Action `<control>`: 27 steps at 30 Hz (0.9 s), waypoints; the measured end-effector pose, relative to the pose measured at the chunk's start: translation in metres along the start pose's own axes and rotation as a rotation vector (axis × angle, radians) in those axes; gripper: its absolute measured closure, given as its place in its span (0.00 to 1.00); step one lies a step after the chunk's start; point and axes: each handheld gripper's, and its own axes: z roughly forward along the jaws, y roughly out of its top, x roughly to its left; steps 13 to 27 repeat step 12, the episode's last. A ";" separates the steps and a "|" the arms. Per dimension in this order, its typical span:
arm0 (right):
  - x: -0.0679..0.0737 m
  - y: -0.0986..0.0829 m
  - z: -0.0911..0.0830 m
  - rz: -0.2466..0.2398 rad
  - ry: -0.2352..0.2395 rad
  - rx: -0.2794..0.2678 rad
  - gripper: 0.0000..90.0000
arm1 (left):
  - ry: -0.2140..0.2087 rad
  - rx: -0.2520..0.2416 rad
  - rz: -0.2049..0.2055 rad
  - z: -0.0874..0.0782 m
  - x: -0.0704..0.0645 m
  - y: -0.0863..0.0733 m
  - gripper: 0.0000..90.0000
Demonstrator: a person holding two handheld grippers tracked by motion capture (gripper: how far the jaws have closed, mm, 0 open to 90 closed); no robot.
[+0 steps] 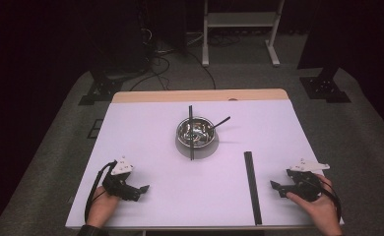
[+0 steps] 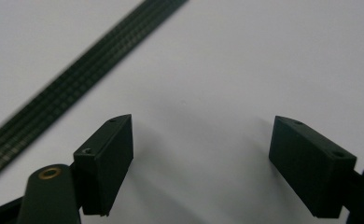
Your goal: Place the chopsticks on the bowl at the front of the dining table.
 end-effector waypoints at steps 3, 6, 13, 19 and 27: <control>-0.001 -0.005 -0.002 0.003 0.001 -0.032 0.24 | 0.000 0.000 -0.001 0.000 0.000 0.000 0.00; 0.000 -0.006 -0.001 -0.003 -0.004 -0.033 0.24 | -0.001 0.000 0.001 0.000 0.000 0.000 0.00; 0.000 -0.006 -0.001 -0.004 -0.003 -0.036 0.24 | -0.001 0.000 0.000 0.000 0.000 0.000 0.00; 0.000 -0.006 -0.001 -0.004 -0.003 -0.036 0.24 | -0.001 0.000 0.000 0.000 0.000 0.000 0.00; 0.000 -0.006 -0.001 -0.004 -0.003 -0.036 0.24 | -0.001 0.000 0.000 0.000 0.000 0.000 0.00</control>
